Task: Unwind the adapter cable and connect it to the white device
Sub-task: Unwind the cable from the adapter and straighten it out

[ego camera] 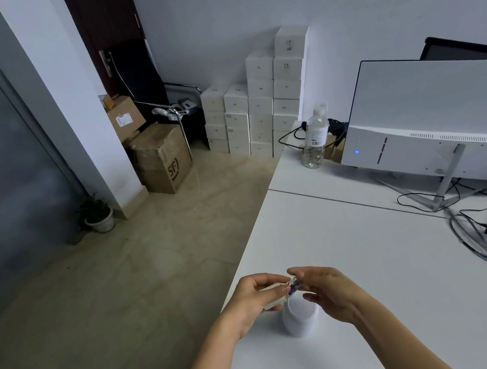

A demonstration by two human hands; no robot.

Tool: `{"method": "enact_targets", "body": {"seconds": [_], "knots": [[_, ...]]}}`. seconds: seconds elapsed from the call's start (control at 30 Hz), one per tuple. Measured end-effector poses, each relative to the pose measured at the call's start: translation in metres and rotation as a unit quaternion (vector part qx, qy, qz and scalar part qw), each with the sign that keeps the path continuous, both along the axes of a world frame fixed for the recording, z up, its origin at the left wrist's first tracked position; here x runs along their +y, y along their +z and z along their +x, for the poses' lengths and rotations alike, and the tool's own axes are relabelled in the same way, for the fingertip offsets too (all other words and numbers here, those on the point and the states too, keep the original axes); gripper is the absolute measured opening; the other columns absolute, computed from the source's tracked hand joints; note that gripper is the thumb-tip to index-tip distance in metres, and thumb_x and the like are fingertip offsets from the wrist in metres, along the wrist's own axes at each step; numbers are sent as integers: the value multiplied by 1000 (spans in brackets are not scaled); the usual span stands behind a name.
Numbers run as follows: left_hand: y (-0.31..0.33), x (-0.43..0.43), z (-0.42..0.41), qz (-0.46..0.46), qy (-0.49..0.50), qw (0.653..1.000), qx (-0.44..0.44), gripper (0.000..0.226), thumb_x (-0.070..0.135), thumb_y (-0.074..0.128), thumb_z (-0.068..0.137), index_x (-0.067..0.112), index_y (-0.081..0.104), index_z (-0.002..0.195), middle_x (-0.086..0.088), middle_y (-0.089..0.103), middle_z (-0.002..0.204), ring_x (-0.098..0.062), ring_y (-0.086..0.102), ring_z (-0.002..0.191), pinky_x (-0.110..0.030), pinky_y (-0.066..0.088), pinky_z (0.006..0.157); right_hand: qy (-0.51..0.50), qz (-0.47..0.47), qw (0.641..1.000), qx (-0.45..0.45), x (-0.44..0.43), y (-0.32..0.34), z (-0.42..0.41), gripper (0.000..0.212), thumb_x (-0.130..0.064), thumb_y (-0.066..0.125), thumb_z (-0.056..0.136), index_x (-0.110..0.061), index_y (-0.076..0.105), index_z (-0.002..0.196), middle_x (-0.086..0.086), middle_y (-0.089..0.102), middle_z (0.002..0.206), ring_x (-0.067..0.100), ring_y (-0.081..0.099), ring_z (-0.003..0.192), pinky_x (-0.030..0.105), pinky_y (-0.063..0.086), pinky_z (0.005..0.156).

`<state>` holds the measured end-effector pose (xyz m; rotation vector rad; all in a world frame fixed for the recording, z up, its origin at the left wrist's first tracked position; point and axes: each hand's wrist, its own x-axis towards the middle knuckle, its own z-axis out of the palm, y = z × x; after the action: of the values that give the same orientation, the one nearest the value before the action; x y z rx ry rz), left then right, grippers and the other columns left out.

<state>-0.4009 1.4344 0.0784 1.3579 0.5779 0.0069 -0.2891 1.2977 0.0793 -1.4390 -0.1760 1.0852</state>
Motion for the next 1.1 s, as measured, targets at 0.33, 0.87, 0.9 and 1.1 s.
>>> {"method": "enact_targets", "body": {"seconds": [0.33,0.87,0.9,1.1], "knots": [[7,3,-1,11,-45,999,23,14,19,72,78,22,74,92,4,72,101,-8,64,92,-19,52,65,36,-8,999,-7,-3,5,3,14,-11,60,85,-12,74,87,4,71,81,17,60,84,26,42,72],[14,8,-2,35,-83,996,17,9,14,71,79,20,72,86,4,71,86,-9,65,78,-23,56,70,28,16,996,-78,-1,9,-4,15,-9,59,86,-13,73,86,-1,71,75,12,61,75,23,42,69],[15,8,-2,38,-83,996,16,9,15,72,78,19,72,86,3,71,87,-9,65,78,-22,56,68,29,15,996,-85,-1,9,-5,14,-10,60,86,-14,73,86,-2,71,74,12,60,73,22,42,68],[14,2,1,127,-73,989,32,5,29,74,74,24,72,75,7,68,80,-7,62,76,-18,49,58,20,29,993,-116,3,10,-7,13,-9,62,84,-11,75,83,1,68,70,19,53,70,27,44,67]]}}
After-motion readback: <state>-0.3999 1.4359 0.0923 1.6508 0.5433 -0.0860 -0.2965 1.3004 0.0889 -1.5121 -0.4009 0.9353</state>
